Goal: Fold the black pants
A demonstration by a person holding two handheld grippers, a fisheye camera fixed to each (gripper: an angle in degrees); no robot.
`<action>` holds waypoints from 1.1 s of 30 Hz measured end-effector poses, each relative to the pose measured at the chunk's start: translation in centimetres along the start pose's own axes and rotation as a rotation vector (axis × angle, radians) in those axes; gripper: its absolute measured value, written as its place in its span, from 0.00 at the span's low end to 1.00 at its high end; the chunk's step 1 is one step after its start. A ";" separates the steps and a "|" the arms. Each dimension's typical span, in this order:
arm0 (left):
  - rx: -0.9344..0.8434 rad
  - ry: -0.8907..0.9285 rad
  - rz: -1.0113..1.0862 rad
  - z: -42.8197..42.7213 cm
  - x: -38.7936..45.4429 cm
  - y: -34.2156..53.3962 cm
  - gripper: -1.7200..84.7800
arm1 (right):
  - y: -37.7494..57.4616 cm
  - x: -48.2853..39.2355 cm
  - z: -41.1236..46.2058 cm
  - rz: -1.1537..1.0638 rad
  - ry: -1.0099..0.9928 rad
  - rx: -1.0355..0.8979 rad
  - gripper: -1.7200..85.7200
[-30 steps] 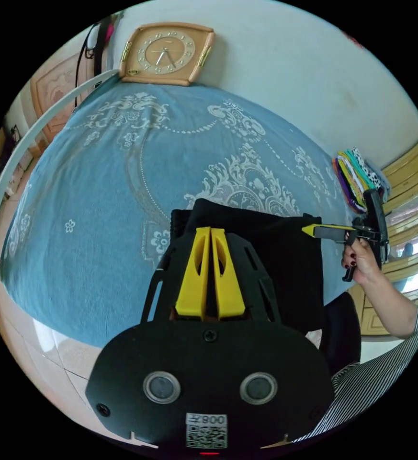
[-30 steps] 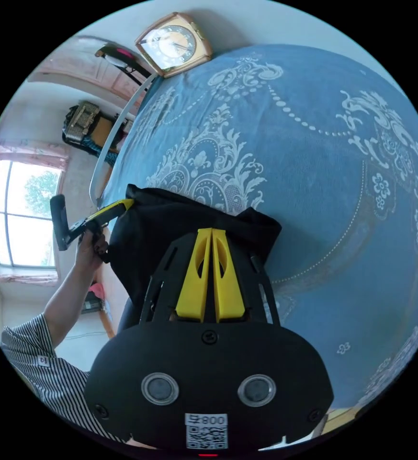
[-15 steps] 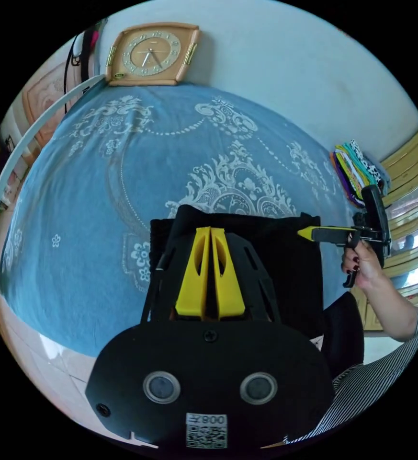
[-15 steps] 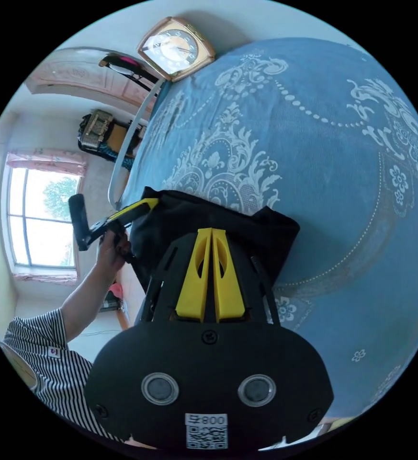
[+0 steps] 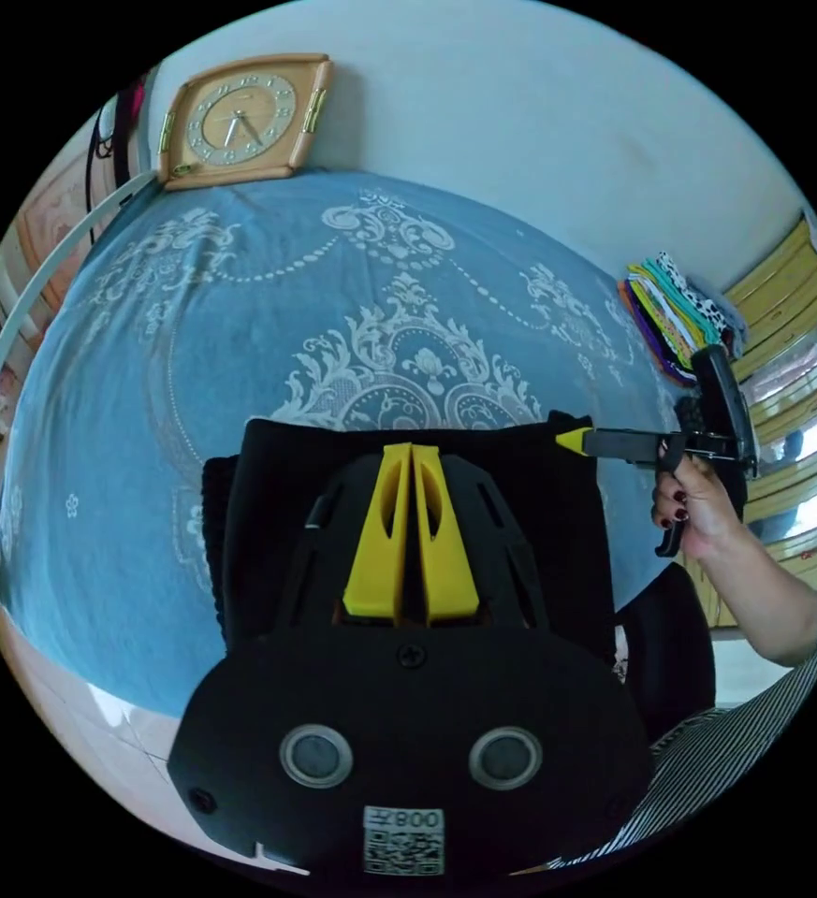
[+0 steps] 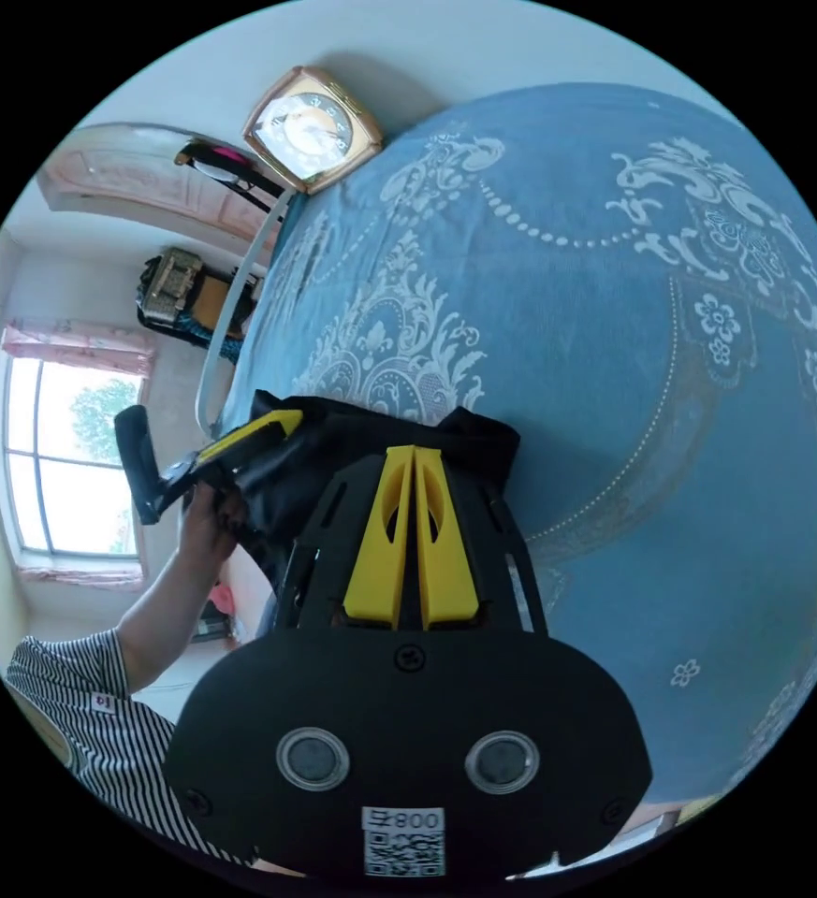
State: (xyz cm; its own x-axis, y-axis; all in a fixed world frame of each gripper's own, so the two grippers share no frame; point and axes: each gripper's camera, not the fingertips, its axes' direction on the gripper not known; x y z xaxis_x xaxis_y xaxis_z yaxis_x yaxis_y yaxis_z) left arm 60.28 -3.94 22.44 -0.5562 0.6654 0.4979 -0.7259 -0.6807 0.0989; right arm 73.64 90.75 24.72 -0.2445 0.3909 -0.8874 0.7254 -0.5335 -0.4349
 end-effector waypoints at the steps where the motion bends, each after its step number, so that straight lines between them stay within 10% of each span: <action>1: -0.021 -0.042 -0.002 0.3 0.1 0.2 0.02 | 0.0 0.3 0.6 0.006 0.013 -0.027 0.02; 25: -0.017 0.091 -0.079 -6.8 5.3 18.8 0.03 | 20.6 -1.7 -1.0 0.003 -0.169 -0.161 0.02; 33: -0.132 0.414 -0.028 -5.3 12.2 24.5 0.09 | 28.7 3.8 -3.7 0.153 -0.336 -0.113 0.05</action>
State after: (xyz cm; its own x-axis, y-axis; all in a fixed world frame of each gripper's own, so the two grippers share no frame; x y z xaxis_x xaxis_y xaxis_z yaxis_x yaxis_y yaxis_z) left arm 33.57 -10.86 26.40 -0.6316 0.7680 0.1063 -0.7734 -0.6337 -0.0169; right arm 95.89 79.68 9.39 -0.3115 0.0357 -0.9496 0.8316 -0.4732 -0.2907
